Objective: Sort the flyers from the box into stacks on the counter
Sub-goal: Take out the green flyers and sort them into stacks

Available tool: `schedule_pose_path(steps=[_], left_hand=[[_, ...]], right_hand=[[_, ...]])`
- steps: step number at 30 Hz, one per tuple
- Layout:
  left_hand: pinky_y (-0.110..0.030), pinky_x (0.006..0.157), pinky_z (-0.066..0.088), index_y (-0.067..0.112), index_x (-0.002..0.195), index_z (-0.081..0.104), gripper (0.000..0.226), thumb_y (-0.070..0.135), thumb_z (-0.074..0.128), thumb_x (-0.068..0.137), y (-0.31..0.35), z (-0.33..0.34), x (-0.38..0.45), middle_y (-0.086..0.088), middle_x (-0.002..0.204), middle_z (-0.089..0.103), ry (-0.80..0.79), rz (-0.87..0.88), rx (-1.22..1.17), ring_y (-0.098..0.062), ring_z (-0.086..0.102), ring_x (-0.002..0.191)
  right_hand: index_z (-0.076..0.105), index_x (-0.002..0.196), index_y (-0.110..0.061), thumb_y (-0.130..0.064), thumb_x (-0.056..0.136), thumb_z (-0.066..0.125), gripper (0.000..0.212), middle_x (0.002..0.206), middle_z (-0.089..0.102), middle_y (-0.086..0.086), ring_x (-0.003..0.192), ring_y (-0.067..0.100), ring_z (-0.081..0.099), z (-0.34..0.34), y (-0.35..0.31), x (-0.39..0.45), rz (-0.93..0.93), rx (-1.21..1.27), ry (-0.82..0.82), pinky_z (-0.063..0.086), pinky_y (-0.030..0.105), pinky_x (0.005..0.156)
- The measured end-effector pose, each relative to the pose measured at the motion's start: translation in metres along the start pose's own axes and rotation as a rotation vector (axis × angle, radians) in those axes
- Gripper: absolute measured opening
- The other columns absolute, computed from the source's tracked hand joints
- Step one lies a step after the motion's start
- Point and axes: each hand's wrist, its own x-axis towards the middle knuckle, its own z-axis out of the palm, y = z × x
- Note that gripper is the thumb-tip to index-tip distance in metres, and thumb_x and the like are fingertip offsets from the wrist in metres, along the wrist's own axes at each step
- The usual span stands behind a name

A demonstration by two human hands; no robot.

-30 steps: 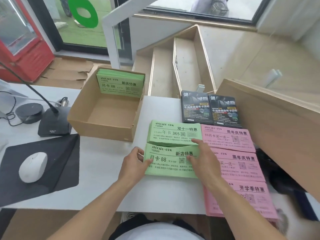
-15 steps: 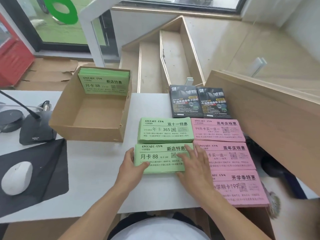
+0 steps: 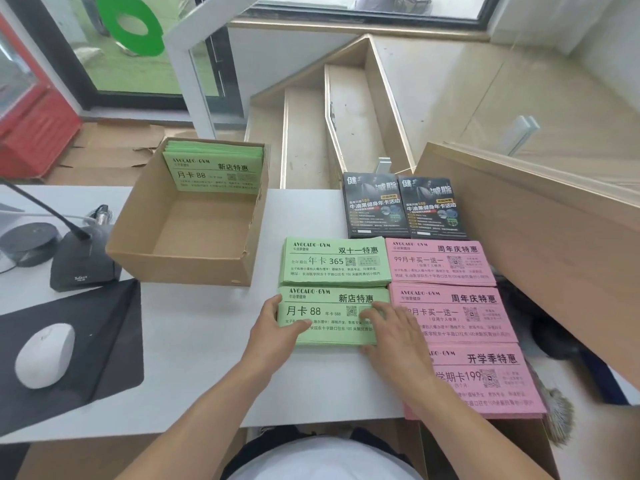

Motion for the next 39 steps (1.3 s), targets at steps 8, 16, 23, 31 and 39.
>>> schedule_pose_path(steps=[8,16,23,31,39], left_hand=[[-0.033,0.108,0.042,0.027,0.147,0.042,0.072,0.021,0.08,0.085,-0.001,0.0,0.0,0.011,0.136,0.059,0.035,-0.002,-0.064,-0.008,0.054,0.126],[-0.026,0.102,0.044,0.021,0.142,0.048,0.064,0.014,0.078,0.087,-0.005,-0.006,0.0,0.014,0.126,0.065,0.015,0.031,-0.106,-0.004,0.059,0.12],[-0.008,0.083,0.044,0.027,0.139,0.048,0.058,0.017,0.077,0.089,-0.001,-0.01,-0.004,0.023,0.115,0.059,0.017,0.061,-0.088,0.007,0.058,0.111],[-0.016,0.09,0.05,0.03,0.113,0.069,0.03,0.011,0.074,0.091,0.045,-0.069,-0.009,0.016,0.11,0.07,0.342,0.603,-0.062,-0.007,0.066,0.106],[-0.037,0.098,0.049,0.022,0.117,0.067,0.027,0.021,0.071,0.09,0.089,-0.177,0.099,0.009,0.117,0.064,0.534,0.619,0.328,-0.011,0.059,0.11]], right_hand=[[0.042,0.141,-0.036,-0.027,0.091,0.068,0.057,0.156,0.031,-0.007,0.146,0.015,0.024,0.001,0.0,0.003,-0.012,0.008,-0.02,0.004,0.031,0.123],[0.042,0.146,-0.035,-0.055,0.091,0.062,0.061,0.152,0.038,-0.009,0.143,0.017,0.031,-0.005,-0.011,0.009,-0.021,0.008,0.013,0.011,0.036,0.124],[0.052,0.139,-0.033,-0.056,0.094,0.057,0.051,0.138,0.052,-0.011,0.131,0.017,0.041,-0.002,-0.04,0.026,-0.06,-0.005,0.016,0.019,0.033,0.118],[0.053,0.141,-0.03,-0.039,0.097,0.063,0.046,0.14,0.055,-0.012,0.131,0.015,0.045,-0.032,-0.128,0.097,-0.29,0.267,0.167,0.031,0.03,0.113],[0.049,0.146,-0.025,-0.023,0.095,0.064,0.053,0.155,0.044,-0.008,0.142,0.014,0.038,-0.048,-0.213,0.194,-0.331,0.338,0.133,0.029,0.034,0.119]])
